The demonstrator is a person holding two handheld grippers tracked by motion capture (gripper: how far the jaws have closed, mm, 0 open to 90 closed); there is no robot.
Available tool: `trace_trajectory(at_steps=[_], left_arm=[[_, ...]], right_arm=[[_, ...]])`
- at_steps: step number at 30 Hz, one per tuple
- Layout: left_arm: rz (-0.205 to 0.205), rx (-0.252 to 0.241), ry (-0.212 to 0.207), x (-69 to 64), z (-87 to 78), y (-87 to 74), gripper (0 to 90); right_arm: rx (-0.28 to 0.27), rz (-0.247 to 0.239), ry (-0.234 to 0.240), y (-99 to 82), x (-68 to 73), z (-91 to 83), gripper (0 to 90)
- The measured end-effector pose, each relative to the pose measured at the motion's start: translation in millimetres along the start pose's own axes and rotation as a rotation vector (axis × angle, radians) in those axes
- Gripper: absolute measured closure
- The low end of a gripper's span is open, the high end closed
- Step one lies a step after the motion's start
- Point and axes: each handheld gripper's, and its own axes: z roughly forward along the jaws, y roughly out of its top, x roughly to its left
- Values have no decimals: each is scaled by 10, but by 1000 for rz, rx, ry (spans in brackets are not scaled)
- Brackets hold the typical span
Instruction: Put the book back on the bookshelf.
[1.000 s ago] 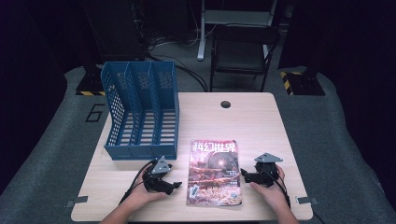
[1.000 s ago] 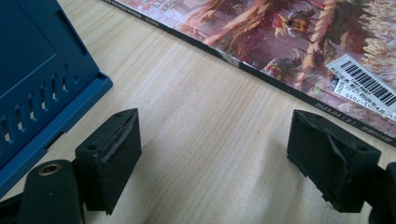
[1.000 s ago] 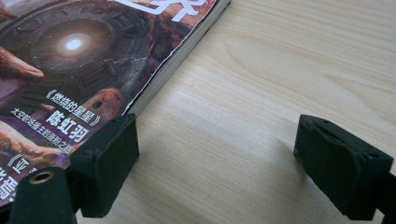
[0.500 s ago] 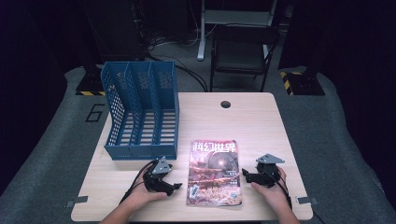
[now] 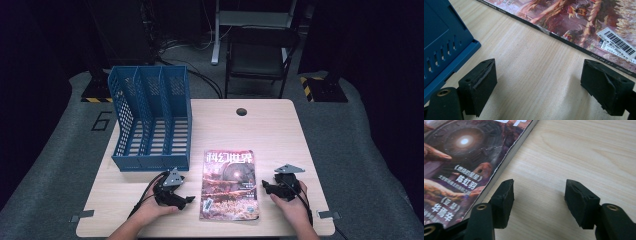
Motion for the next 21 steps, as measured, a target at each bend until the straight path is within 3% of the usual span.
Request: trace_trajectory(at_steps=[3,8,15,16,21], left_arm=[[0,0,0,-1,0,0,134],[-6,-1,7,-7,-2,-2,135],[-12,-1,1,-12,-9,-3,141],[-13,-5,16,-22,-5,-5,141],[-13,11,6,-25,-16,4,143]], right_arm=[[9,10,21,12,25,-36,424],[-30,32,68,64,94,-84,420],[-22,-31,80,90,226,-114,400],[-27,-40,86,92,231,-118,399],[-37,-4,112,109,275,-114,383]])
